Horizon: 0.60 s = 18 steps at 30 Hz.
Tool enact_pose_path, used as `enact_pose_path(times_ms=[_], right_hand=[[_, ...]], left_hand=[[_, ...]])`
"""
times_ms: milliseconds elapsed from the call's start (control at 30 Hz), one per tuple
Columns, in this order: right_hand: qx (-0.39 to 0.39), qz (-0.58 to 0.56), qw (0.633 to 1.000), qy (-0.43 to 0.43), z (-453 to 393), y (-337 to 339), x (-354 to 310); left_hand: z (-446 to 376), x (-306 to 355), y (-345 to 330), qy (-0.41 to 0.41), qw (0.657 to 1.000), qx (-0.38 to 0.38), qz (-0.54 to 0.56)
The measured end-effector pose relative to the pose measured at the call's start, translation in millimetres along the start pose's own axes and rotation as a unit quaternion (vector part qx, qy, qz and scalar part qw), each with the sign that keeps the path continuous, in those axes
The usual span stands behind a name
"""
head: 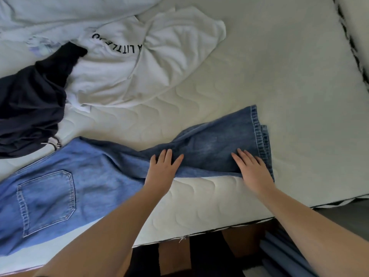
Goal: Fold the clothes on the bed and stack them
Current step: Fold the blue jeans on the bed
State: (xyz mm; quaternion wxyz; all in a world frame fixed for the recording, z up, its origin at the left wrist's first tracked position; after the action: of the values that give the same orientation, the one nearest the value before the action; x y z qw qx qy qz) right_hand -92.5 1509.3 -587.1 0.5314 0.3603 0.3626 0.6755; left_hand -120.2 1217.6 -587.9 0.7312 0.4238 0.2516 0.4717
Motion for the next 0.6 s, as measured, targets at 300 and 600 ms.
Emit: enact_pose_path(times_ms=[300, 600], right_hand=[[0.085, -0.229, 0.967, -0.077, 17.0, 50.4, 68.4], [-0.011, -0.491, 0.867, -0.078, -0.6, 152.0, 85.3]], left_hand=[[-0.3, -22.5, 27.4, -0.033, 0.983, 0.057, 0.171], [-23.5, -76.4, 90.8, 0.014, 0.897, 0.025, 0.441]])
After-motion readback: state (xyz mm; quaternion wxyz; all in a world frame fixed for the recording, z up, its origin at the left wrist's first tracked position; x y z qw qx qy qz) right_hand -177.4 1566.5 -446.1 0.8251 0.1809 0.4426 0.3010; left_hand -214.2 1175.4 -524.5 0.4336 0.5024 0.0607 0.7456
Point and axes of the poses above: each hand's wrist, its own z-axis away from the middle knuckle, its own y-axis out of the back of the hand, x = y × z, the point moved 5 cm from there along -z, towards the middle knuckle, and after that the axes turned 5 degrees about z, right-handed, at the moved point
